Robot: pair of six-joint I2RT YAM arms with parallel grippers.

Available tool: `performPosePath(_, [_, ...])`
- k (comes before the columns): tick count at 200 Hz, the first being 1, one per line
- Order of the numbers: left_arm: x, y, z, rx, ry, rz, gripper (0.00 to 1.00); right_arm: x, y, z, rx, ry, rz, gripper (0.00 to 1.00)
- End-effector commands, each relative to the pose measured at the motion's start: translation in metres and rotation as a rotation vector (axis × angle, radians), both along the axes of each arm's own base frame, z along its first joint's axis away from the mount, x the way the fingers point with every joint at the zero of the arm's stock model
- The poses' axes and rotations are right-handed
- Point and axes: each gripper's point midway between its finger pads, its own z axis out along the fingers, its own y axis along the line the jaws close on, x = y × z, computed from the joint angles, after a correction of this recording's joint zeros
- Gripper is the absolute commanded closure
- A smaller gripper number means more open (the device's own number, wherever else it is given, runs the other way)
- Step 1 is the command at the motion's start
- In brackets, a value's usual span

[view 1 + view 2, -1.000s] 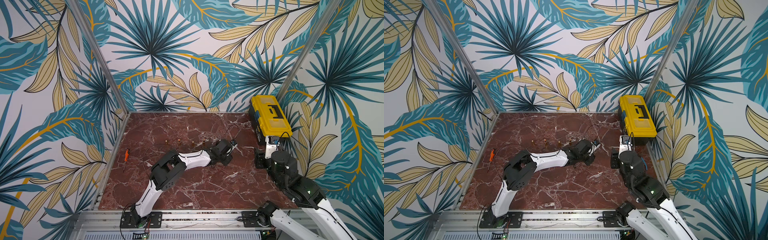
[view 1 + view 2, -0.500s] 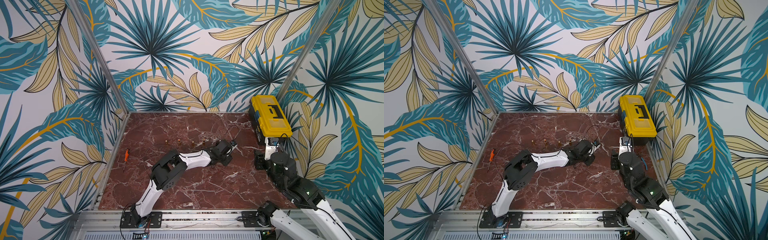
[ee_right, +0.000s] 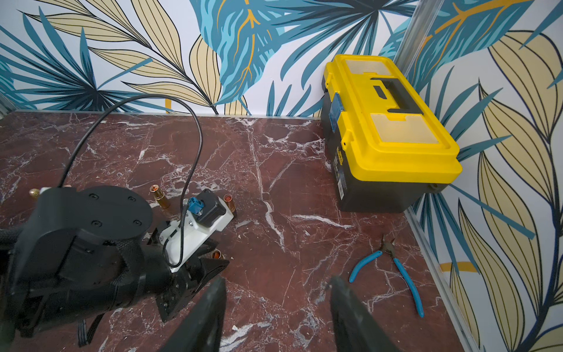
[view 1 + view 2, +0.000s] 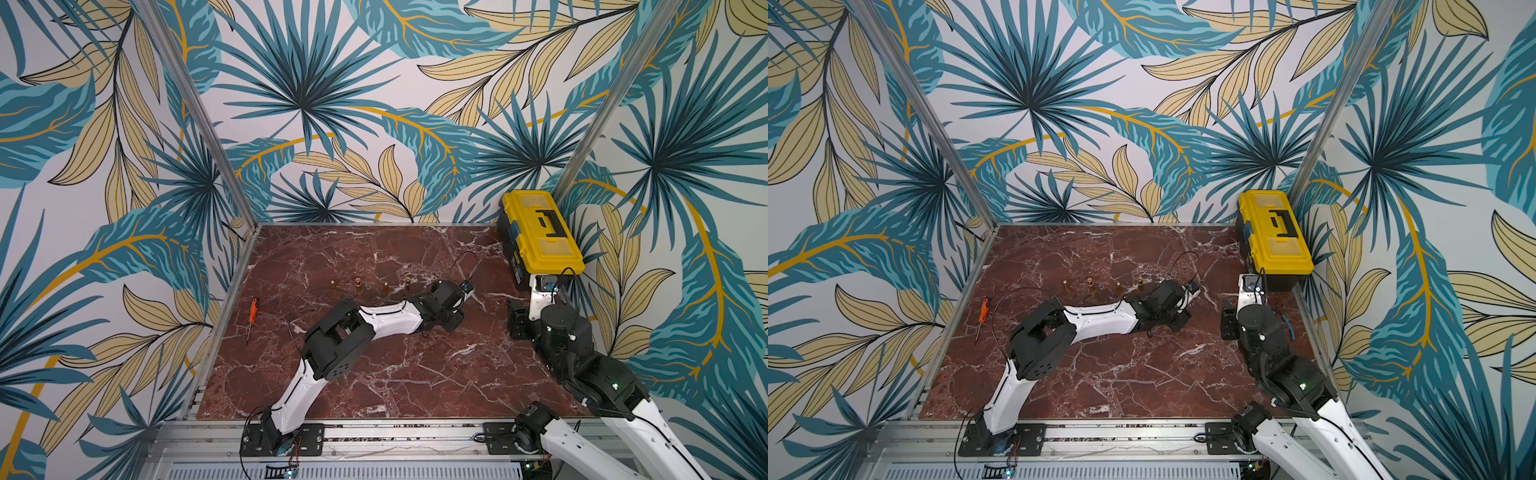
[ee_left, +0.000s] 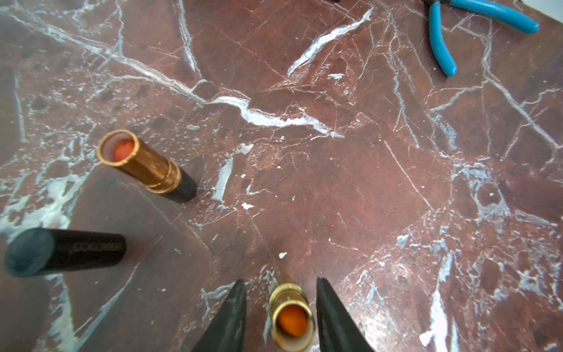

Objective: Open the lipstick cap
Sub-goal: Place the lipstick at the center of the board.

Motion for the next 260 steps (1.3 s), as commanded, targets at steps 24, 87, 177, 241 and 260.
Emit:
performPosePath(24, [0.018, 0.018, 0.090, -0.169, -0.013, 0.099, 0.56, 0.004, 0.008, 0.008, 0.044, -0.028, 0.028, 0.44])
performPosePath(87, [0.012, 0.101, 0.148, -0.118, 0.146, 0.248, 0.49, 0.032, 0.044, 0.014, 0.079, -0.027, 0.131, 0.44])
performPosePath(177, [-0.028, 0.172, 0.080, 0.239, 0.385, 0.382, 0.47, 0.069, 0.087, -0.001, 0.110, 0.022, 0.230, 0.44])
performPosePath(241, [-0.035, 0.171, 0.037, 0.314, 0.477, 0.369, 0.53, 0.079, 0.093, 0.002, 0.066, 0.039, 0.246, 0.45])
performPosePath(260, [-0.039, 0.173, 0.029, 0.320, 0.512, 0.366, 0.53, 0.081, 0.096, 0.000, 0.059, 0.047, 0.254, 0.46])
